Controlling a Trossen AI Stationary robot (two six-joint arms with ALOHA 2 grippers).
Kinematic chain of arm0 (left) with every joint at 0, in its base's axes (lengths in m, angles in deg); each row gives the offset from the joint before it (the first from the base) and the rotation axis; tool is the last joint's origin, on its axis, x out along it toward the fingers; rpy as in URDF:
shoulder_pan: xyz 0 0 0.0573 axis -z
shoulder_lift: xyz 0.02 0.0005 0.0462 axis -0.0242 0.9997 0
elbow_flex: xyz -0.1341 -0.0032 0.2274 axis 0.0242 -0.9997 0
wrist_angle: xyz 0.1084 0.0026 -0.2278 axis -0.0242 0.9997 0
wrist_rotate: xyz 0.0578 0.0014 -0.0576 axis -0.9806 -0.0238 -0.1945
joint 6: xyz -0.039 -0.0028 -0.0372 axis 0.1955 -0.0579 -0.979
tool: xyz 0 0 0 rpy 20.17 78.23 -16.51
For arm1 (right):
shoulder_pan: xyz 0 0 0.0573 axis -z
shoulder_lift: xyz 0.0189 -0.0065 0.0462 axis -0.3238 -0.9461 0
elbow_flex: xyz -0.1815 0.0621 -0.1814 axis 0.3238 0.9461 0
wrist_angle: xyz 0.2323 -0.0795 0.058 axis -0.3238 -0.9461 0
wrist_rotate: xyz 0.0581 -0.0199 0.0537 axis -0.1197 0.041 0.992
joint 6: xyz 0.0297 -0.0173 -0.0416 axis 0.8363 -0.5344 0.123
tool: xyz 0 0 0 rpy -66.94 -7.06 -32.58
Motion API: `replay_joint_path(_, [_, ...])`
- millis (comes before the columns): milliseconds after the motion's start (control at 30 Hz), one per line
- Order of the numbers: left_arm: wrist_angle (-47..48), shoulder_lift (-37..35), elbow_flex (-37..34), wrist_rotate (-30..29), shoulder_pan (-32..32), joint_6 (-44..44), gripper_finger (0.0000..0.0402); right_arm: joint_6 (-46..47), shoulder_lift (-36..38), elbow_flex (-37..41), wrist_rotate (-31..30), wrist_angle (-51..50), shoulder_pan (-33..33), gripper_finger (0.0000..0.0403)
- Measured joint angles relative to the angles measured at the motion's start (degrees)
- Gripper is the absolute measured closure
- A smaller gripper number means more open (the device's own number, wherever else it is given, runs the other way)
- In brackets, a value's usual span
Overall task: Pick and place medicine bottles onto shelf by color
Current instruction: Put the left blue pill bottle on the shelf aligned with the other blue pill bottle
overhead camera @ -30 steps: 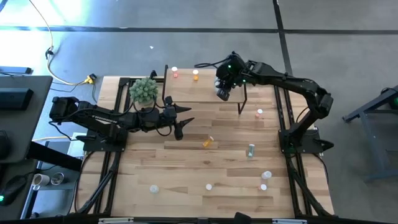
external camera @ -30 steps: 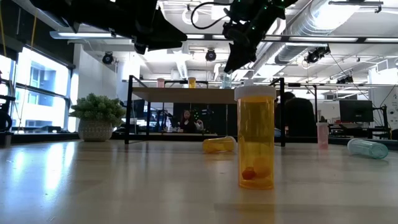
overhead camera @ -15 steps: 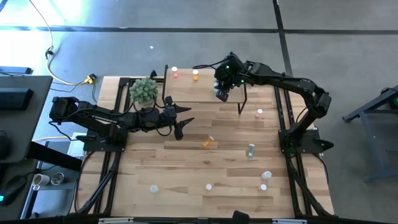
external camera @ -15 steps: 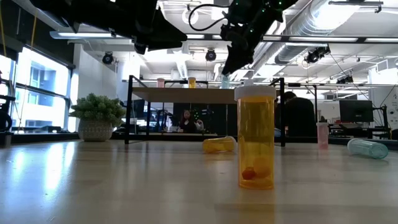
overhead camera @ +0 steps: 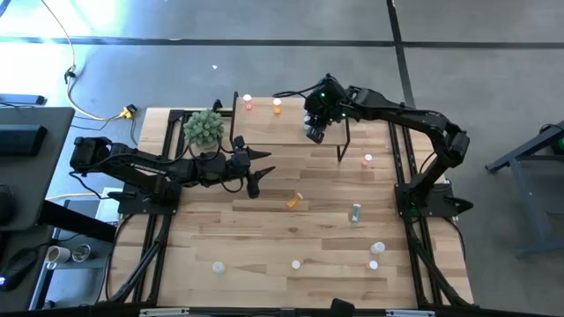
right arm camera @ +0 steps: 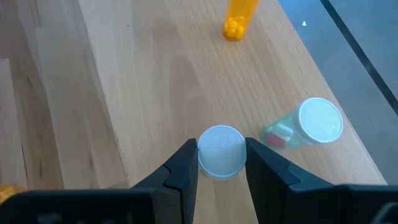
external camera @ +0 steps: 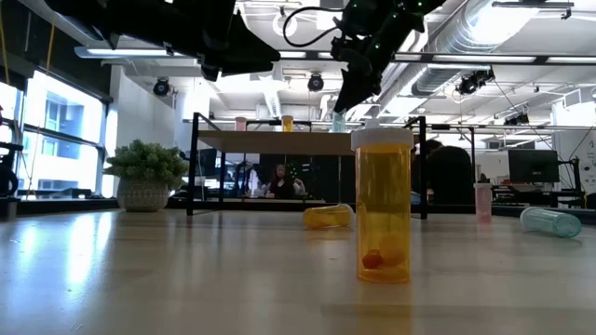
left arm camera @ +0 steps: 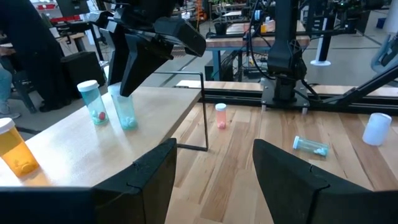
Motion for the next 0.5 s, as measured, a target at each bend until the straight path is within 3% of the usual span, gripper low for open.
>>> replay_joint_path(500, [0.00,0.00,0.00,0.00,0.00,0.00,0.0202,0.05,-0.17,0.13,-3.58,-0.31,0.00,0.0232])
